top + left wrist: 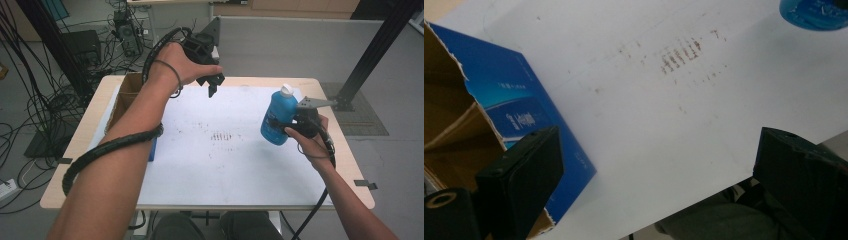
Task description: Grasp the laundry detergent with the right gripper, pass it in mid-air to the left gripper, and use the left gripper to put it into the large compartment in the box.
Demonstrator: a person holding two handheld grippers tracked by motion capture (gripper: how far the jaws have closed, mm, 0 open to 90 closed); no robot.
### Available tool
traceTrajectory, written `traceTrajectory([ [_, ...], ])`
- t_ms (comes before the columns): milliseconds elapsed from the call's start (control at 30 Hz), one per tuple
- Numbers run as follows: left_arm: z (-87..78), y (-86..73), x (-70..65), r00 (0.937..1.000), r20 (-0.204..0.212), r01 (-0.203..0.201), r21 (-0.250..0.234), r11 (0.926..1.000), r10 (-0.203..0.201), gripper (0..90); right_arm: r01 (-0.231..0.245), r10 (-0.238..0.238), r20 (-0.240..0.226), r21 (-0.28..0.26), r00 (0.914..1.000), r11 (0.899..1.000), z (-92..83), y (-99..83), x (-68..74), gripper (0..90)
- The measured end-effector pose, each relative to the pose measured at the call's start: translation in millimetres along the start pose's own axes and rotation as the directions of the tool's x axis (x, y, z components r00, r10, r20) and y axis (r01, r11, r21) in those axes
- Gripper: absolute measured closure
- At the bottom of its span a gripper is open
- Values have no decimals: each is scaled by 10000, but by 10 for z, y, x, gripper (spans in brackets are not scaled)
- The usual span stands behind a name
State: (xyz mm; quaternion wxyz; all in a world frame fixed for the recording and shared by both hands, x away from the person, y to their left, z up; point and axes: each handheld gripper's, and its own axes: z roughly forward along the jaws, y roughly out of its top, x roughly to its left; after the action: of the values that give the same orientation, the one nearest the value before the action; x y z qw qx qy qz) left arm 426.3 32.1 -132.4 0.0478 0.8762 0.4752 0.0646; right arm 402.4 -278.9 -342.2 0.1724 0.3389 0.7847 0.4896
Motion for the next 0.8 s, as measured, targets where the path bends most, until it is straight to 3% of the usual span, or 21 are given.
traceTrajectory([
  [33, -29, 7, 12, 9997, -38, -227, 77, 9997, 228, 62, 103, -102, -321, 32, 9994, 9999, 12, 106, -4, 453],
  [67, -29, 7, 12, 9997, -38, -227, 77, 9997, 228, 63, 103, -102, -321, 32, 9994, 9999, 12, 106, -4, 453],
  [133, -79, 17, 32, 9979, 29, -647, -1, 9979, 647, 63, 248, -251, -963, -42, 9950, 9997, 57, 285, 1, 453],
  [233, -132, 29, 60, 9935, 335, -1093, 88, 9940, 1090, 64, 441, -442, -1540, -41, 9871, 9990, 113, 453, 20, 453],
  [333, -195, 41, 66, 9872, 336, -1563, 71, 9877, 1559, 65, 727, -707, -2224, 10, 9724, 9974, 200, 649, 61, 453],
  [467, -287, 40, 91, 9790, 190, -2030, -68, 9791, 2031, 63, 1174, -1108, -3004, 40, 9474, 9931, 310, 858, 129, 453],
  [567, -366, 42, 101, 9691, 0, -2466, -101, 9691, 2466, 62, 1636, -1516, -3526, 44, 9234, 9865, 409, 1031, 219, 453],
  [600, -396, 40, 96, 9633, -78, -2685, -135, 9632, 2684, 63, 1756, -1628, -3680, 12, 9154, 9845, 441, 1077, 249, 453],
  [633, -396, 40, 96, 9633, -78, -2685, -135, 9632, 2684, 63, 1756, -1628, -3680, 12, 9154, 9845, 441, 1077, 249, 453],
  [667, -447, 31, 94, 9537, -62, -3007, -177, 9536, 3006, 63, 1950, -1779, -3929, 37, 9022, 9808, 498, 1150, 310, 452],
  [700, -447, 31, 94, 9537, -62, -3007, -177, 9536, 3006, 62, 1950, -1779, -3929, 37, 9022, 9808, 498, 1150, 310, 452],
  [767, -482, 5, 85, 9406, 52, -3395, -101, 9406, 3395, 63, 2266, -2040, -4337, 3, 8776, 9740, 620, 1248, 418, 451],
  [800, -490, -12, 76, 9350, 94, -3543, -65, 9351, 3544, 63, 2335, -2100, -4370, 1, 8746, 9723, 644, 1262, 443, 451],
])
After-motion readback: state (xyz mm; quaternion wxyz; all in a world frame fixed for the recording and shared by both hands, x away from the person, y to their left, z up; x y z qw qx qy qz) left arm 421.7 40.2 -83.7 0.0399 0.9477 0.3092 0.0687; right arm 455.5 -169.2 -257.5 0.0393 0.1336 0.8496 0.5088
